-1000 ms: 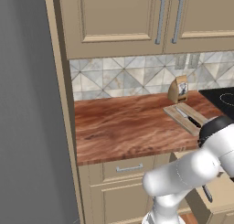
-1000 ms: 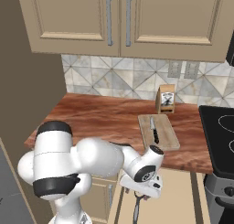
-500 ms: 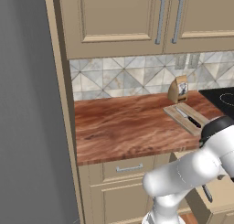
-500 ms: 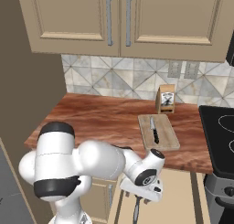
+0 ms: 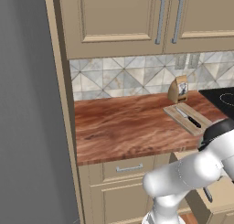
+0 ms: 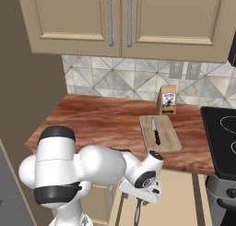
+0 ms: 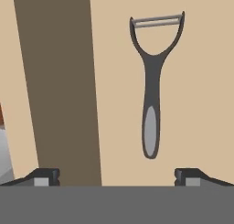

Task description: Open the drawer on the right and place the cutting tools on the cutting board.

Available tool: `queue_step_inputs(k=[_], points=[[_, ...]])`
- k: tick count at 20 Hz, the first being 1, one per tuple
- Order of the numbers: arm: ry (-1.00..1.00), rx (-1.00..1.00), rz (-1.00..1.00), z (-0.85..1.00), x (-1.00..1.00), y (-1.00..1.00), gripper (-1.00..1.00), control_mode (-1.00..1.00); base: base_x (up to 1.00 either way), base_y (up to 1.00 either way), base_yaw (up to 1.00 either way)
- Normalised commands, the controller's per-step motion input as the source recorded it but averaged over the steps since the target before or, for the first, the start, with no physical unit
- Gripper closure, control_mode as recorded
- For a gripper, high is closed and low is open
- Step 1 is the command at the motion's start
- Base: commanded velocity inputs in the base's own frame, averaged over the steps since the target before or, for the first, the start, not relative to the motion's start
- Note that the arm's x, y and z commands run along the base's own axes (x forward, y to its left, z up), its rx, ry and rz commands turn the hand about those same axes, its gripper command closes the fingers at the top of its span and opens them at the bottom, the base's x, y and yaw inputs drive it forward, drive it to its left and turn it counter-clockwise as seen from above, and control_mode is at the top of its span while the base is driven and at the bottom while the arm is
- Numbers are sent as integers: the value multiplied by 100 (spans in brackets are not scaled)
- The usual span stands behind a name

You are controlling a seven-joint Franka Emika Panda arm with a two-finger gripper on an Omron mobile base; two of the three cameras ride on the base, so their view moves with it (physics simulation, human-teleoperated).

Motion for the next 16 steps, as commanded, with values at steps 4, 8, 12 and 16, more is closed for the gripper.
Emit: queue_step_inputs(k=[4,8,12,16], points=[[-1,-3,0,-7,0,0,-100,-100,0,0,0],[-1,-4,0,-20,0,0,-100,-100,0,0,0],[-1,-2,0,-28,0,0,-100,-100,0,0,0],[0,0,0,-25,0,0,-100,-100,0,0,0]])
